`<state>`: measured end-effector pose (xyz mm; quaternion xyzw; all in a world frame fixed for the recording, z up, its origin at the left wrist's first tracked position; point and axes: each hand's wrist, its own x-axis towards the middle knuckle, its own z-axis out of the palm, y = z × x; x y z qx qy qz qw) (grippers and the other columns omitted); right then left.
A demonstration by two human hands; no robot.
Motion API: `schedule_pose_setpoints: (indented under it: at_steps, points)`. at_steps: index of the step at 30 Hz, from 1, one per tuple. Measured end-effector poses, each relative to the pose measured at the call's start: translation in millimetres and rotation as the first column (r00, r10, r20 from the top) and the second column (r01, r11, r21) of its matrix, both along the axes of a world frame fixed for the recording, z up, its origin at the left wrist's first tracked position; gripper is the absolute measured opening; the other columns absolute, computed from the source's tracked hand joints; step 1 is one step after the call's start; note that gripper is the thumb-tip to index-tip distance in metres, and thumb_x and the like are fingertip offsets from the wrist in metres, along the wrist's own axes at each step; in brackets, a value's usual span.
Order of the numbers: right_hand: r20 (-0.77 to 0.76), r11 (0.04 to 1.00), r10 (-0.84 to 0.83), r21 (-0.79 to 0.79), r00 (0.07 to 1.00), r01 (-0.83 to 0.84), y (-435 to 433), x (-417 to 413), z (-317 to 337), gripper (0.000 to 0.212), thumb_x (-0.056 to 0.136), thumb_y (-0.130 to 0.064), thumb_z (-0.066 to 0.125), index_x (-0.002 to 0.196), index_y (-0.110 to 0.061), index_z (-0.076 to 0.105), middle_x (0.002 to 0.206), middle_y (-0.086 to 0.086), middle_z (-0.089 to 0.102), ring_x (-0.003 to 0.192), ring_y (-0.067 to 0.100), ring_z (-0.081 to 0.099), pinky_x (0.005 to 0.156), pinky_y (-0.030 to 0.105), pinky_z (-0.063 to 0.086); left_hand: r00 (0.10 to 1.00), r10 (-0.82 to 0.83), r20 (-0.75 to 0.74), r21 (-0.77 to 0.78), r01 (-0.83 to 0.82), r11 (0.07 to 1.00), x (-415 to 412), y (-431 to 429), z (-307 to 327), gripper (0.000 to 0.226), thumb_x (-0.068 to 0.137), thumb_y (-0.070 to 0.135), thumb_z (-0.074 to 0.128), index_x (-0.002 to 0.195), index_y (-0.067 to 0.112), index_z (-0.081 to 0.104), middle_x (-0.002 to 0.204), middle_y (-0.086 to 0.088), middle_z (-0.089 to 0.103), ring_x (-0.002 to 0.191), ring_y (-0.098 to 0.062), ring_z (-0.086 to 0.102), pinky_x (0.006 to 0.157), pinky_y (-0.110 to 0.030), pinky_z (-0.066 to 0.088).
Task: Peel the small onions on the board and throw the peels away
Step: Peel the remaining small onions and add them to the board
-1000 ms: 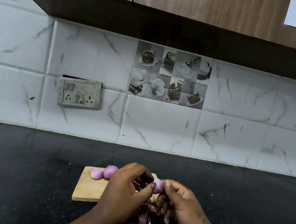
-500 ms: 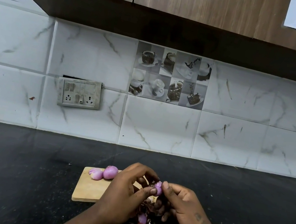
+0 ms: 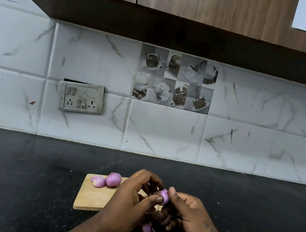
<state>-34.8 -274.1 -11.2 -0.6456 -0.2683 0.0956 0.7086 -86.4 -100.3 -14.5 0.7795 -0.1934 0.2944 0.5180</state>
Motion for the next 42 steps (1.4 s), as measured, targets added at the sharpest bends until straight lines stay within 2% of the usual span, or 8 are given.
schedule_pose_setpoints:
  at_steps: [2, 9, 17, 27, 30, 35, 38, 42]
  points:
    - [0.0, 1.0, -0.004, -0.002, 1.0, 0.004, 0.0, -0.2, 0.1, 0.037, 0.097, -0.036, 0.06, 0.081, -0.008, 0.079, 0.069, 0.022, 0.064, 0.056, 0.023, 0.057, 0.05, 0.026, 0.046, 0.999, 0.022, 0.024, 0.032, -0.023, 0.999, 0.0, 0.0, -0.1, 0.013, 0.092, 0.017, 0.074, 0.098, 0.025, 0.067, 0.099, 0.006, 0.063, 0.093, -0.014, 0.063, 0.07, -0.021, 0.051]
    - [-0.007, 1.0, -0.014, 0.003, 1.0, 0.014, -0.6, -0.2, 0.4, 0.043, 0.097, -0.036, 0.059, 0.085, 0.002, 0.076, 0.069, 0.023, 0.065, 0.054, 0.022, 0.057, 0.047, 0.025, 0.046, 1.0, 0.0, -0.017, -0.039, 0.0, 0.999, -1.6, -0.7, -0.8, 0.017, 0.091, 0.019, 0.077, 0.092, 0.029, 0.062, 0.09, 0.004, 0.065, 0.072, -0.006, 0.063, 0.064, -0.021, 0.05]
    - [-0.006, 1.0, -0.017, 0.009, 1.0, 0.017, 0.3, -0.7, 0.4, 0.04, 0.096, -0.037, 0.06, 0.08, -0.004, 0.077, 0.066, 0.02, 0.063, 0.053, 0.02, 0.056, 0.047, 0.025, 0.046, 1.0, 0.013, 0.009, -0.005, -0.013, 1.0, 1.0, 0.4, -2.1, 0.012, 0.091, 0.019, 0.076, 0.093, 0.025, 0.065, 0.093, 0.001, 0.065, 0.082, -0.019, 0.068, 0.065, -0.028, 0.056]
    - [-0.008, 1.0, -0.025, 0.011, 1.0, 0.025, -0.2, -0.8, 1.3, 0.042, 0.097, -0.036, 0.06, 0.086, 0.001, 0.077, 0.067, 0.021, 0.063, 0.053, 0.02, 0.057, 0.048, 0.025, 0.046, 0.998, 0.061, 0.03, 0.007, -0.061, 0.998, 0.0, -0.4, -2.6, 0.019, 0.091, 0.028, 0.077, 0.1, 0.035, 0.061, 0.094, 0.005, 0.068, 0.085, -0.012, 0.069, 0.073, -0.029, 0.057]
    - [-0.004, 1.0, -0.021, 0.009, 1.0, 0.021, 0.1, -2.2, 2.1, 0.041, 0.096, -0.036, 0.06, 0.084, -0.002, 0.077, 0.067, 0.02, 0.064, 0.054, 0.02, 0.056, 0.048, 0.025, 0.046, 0.992, 0.082, 0.094, 0.06, -0.088, 0.994, 0.3, -0.8, -2.2, 0.014, 0.09, 0.024, 0.077, 0.091, 0.029, 0.064, 0.093, 0.005, 0.066, 0.091, -0.018, 0.067, 0.075, -0.035, 0.059]
    - [-0.013, 0.999, -0.034, 0.016, 0.999, 0.034, -1.0, -3.1, 3.2, 0.04, 0.096, -0.036, 0.061, 0.083, -0.002, 0.077, 0.066, 0.019, 0.065, 0.054, 0.021, 0.057, 0.049, 0.025, 0.046, 0.977, 0.128, 0.171, 0.064, -0.141, 0.988, -0.1, -1.9, -2.8, 0.026, 0.087, 0.025, 0.083, 0.077, 0.025, 0.058, 0.087, 0.006, 0.058, 0.083, -0.02, 0.064, 0.069, -0.028, 0.055]
    - [-0.02, 0.998, -0.054, 0.02, 0.998, 0.055, -0.4, -3.3, 3.1, 0.039, 0.095, -0.035, 0.063, 0.083, 0.0, 0.077, 0.065, 0.019, 0.065, 0.052, 0.02, 0.058, 0.048, 0.025, 0.046, 0.981, 0.123, 0.153, 0.025, -0.129, 0.991, 0.0, -0.5, -3.1, 0.022, 0.086, 0.025, 0.083, 0.093, 0.028, 0.062, 0.098, 0.008, 0.061, 0.093, -0.016, 0.065, 0.075, -0.024, 0.054]
    - [-0.026, 0.997, -0.066, 0.026, 0.997, 0.067, 0.2, -4.8, 3.7, 0.042, 0.095, -0.034, 0.063, 0.085, 0.005, 0.074, 0.065, 0.02, 0.066, 0.053, 0.02, 0.058, 0.049, 0.025, 0.046, 0.995, 0.039, 0.089, 0.111, -0.049, 0.993, -0.5, 1.3, -3.4, 0.037, 0.091, 0.029, 0.077, 0.124, 0.04, 0.066, 0.126, 0.018, 0.063, 0.118, -0.01, 0.064, 0.09, -0.026, 0.056]
